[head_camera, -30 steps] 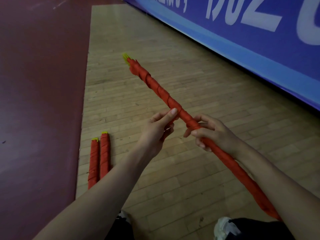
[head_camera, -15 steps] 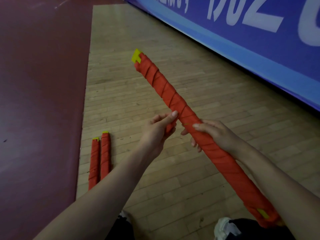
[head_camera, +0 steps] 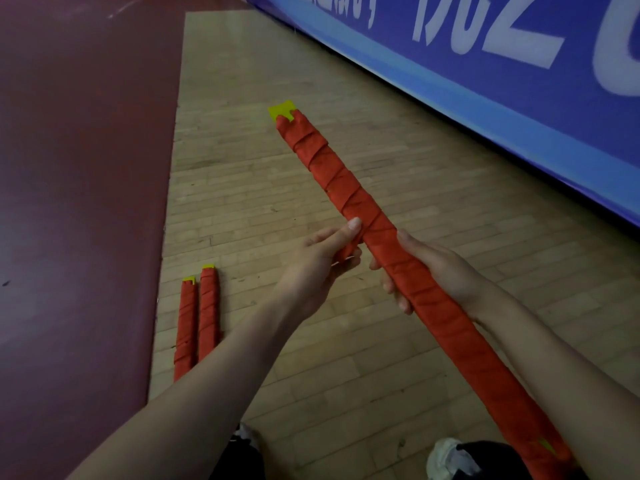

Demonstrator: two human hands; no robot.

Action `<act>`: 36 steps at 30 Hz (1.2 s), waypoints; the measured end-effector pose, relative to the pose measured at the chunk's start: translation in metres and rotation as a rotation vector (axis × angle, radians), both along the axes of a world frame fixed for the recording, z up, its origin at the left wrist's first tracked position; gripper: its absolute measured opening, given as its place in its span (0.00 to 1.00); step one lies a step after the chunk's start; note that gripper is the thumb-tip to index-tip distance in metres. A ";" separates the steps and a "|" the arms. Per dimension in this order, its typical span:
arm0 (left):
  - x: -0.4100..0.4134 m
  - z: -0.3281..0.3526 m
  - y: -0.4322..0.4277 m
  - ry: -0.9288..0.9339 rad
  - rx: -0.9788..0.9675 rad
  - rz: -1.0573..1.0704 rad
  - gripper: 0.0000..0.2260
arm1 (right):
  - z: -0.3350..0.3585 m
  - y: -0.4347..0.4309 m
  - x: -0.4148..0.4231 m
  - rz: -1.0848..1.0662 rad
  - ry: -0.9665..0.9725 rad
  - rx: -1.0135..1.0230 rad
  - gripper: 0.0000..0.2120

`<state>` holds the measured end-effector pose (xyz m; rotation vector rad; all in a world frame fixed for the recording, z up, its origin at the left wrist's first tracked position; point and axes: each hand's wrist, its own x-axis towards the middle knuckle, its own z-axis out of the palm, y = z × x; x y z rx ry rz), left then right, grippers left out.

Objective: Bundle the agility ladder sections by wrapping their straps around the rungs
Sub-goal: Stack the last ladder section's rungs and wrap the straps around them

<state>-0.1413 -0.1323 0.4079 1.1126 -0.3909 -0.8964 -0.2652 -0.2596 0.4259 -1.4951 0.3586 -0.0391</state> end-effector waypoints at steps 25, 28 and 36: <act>0.015 -0.018 0.001 0.182 0.031 0.273 0.16 | -0.033 -0.009 0.007 -0.164 -0.132 -0.659 0.27; 0.016 -0.024 -0.001 0.182 0.150 0.354 0.20 | -0.034 -0.008 0.007 -0.162 -0.108 -0.680 0.28; 0.014 -0.029 -0.006 0.224 0.030 0.301 0.02 | -0.039 -0.006 0.003 -0.121 -0.052 -0.834 0.30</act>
